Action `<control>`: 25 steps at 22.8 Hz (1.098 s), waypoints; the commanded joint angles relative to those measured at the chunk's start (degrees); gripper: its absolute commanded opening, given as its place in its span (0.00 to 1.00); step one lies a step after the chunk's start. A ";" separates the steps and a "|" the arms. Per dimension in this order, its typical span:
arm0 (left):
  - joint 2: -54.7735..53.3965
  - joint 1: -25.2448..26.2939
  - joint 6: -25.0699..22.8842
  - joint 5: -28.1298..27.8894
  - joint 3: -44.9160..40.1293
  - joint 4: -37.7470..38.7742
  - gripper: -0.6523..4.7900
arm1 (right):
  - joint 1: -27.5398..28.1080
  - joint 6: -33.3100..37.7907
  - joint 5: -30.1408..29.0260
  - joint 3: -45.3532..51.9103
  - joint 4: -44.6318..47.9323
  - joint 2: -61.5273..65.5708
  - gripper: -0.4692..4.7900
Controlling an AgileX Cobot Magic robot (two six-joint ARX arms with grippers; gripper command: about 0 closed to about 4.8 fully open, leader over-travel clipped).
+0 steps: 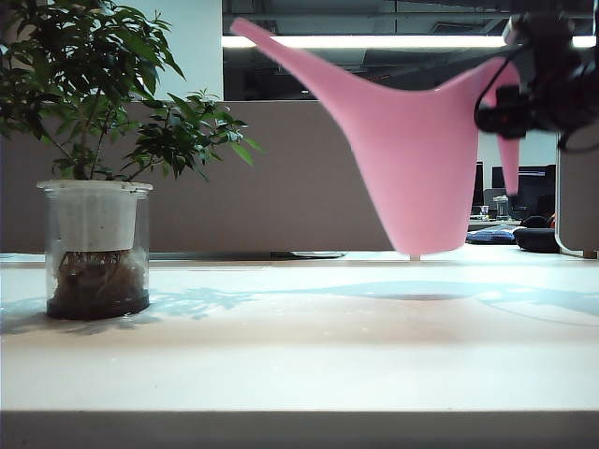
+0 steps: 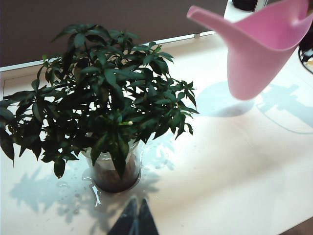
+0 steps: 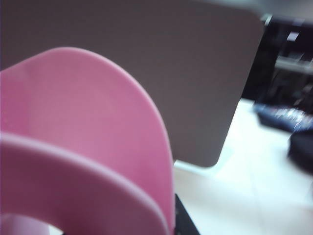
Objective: Pick up the watering can from the table, water the potted plant, and put the can back.
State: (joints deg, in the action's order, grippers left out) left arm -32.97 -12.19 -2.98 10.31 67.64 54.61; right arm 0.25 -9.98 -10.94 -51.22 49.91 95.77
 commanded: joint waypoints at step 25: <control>0.50 0.00 -0.02 2.21 0.09 -1.14 0.11 | -15.12 -38.27 9.73 -20.48 -13.57 -4.79 0.35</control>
State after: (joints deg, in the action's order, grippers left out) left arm -32.47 -12.19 -2.98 12.21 67.64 54.41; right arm -14.79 -47.05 -1.52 -71.11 33.06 91.68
